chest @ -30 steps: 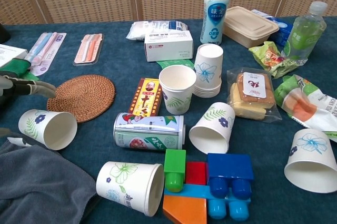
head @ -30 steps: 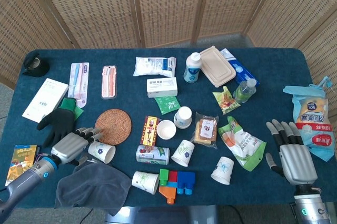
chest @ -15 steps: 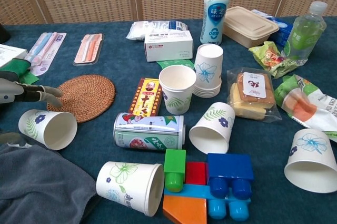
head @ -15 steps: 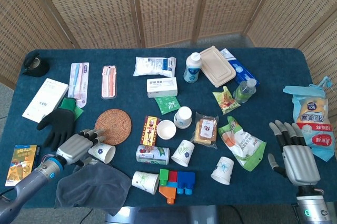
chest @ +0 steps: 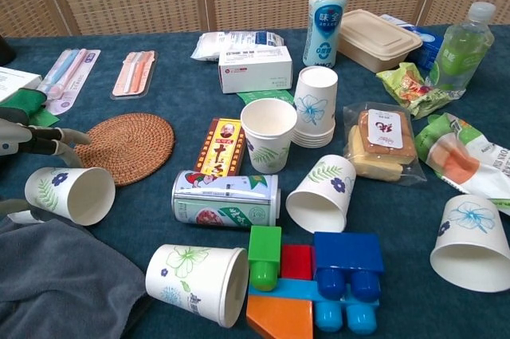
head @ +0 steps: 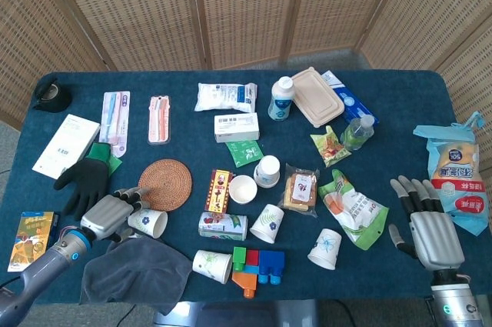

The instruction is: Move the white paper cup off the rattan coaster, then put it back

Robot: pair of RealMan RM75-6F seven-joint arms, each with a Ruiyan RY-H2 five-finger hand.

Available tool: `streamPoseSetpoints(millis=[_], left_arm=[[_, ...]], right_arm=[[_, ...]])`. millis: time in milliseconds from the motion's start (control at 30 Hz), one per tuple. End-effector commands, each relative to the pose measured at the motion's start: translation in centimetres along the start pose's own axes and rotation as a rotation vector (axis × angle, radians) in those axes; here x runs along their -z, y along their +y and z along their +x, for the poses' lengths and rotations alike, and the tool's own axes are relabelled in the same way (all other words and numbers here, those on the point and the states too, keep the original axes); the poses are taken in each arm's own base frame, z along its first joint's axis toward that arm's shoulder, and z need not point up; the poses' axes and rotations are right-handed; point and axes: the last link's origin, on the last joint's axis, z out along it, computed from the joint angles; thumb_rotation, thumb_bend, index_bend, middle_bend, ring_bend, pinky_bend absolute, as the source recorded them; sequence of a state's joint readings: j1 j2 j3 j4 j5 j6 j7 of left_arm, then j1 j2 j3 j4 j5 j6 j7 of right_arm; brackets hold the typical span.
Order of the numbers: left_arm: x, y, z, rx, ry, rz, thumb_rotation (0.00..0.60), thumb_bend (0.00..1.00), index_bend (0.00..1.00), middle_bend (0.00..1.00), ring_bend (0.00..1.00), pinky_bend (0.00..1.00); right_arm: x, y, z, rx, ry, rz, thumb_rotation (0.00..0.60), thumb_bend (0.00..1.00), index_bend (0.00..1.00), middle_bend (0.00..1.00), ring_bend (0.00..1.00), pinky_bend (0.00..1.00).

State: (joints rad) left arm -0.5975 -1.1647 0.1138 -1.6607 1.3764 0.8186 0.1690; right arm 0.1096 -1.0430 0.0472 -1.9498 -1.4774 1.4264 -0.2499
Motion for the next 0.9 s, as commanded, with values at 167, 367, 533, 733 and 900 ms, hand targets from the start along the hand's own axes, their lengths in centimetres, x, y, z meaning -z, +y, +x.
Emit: streamPoseSetpoints(millis=[167,367,533,733,900], left_arm=[[-0.2,0.2,0.0,0.001,0.026,0.008,0.6,0.45,0.26,0.05,0.0,0.17],[-0.3,0.4,-0.1,-0.012,0.032,0.016,0.6,0.45,0.32,0.07,0.01,0.19],[-0.2,0.5,0.2,-0.014,0.051,0.021,0.6,0.45,0.34,0.09,0.03,0.2],[0.4,-0.2,1.5,-0.024,0.097,0.045,0.6,0.45,0.34,0.1,0.04,0.21],[1.3,-1.6,4.1,-0.156,0.177,0.092,0.6,0.45,0.35,0.1,0.04,0.21]], right_arm=[[-0.1,0.2,0.0,-0.006,0.002,-0.003,0.6,0.45,0.0,0.0,0.0,0.0],[0.0,0.6,-0.1,-0.013,0.004,-0.007,0.6,0.45,0.0,0.0,0.0,0.0],[0.1,0.7,0.0,-0.018,0.009,-0.006,0.6,0.45,0.0,0.0,0.0,0.0],[0.2,0.6,0.1,-0.018,0.016,0.002,0.6,0.45,0.0,0.0,0.0,0.0],[0.1,0.4,0.1,-0.018,0.017,0.01,0.6,0.45,0.0,0.0,0.0,0.0]])
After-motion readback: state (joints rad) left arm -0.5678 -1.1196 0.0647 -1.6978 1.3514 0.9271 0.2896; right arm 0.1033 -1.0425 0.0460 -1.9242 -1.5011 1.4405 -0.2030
